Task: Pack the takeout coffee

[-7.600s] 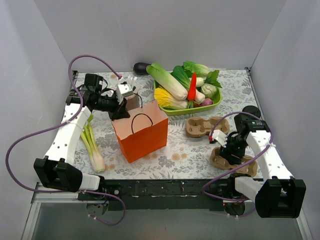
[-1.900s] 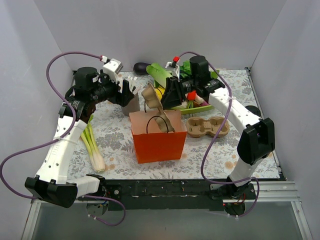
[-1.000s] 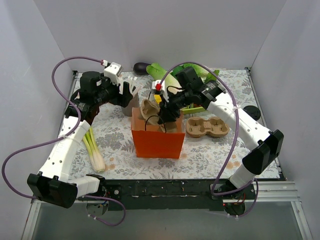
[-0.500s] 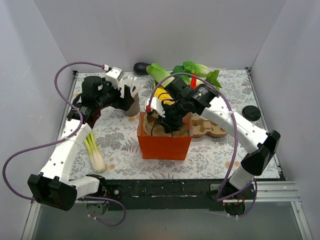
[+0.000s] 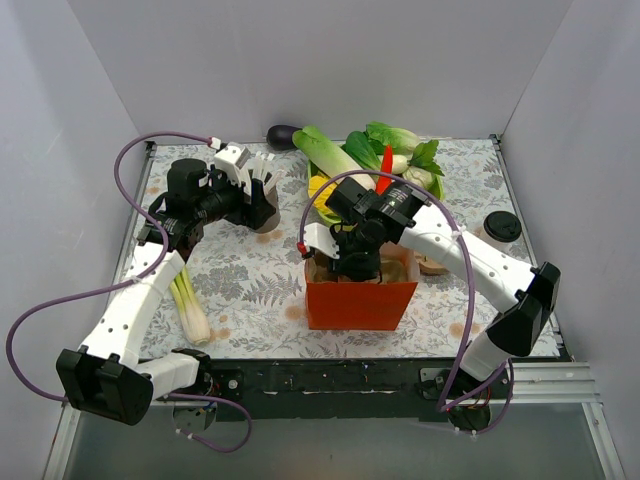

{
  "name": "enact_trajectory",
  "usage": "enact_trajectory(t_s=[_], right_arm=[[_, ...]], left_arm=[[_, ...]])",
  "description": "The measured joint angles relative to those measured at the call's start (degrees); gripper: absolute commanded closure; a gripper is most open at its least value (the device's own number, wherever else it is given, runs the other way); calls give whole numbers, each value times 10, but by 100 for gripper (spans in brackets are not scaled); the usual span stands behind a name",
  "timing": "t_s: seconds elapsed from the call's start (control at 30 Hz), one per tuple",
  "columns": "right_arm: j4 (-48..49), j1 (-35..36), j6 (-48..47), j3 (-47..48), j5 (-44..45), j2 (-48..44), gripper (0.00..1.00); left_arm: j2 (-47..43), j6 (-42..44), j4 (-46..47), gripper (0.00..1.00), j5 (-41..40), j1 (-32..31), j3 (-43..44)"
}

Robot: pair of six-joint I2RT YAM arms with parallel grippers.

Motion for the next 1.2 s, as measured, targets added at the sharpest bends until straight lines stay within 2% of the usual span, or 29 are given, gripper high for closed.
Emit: enact_trajectory(t_s=[0.77,0.9,0.97,1.03,1.2], right_arm=[[-1,3,4,-66,74,-36,99],[0,3,4,-66,71,-36,99],[1,3,1,-65,67,-37,99],[2,3,-1,-65,65,-39,99],[5,3,-1,-69,65,-45,99]], left_arm=[[-10,-10,3,26,40,0,-21],[-11,-22,14,25,89,1,-21],[-11,-52,38,23,124,0,-21],[-8,-91,67,17,165,0,-19],[29,-152,127,16,251,-5,-12]])
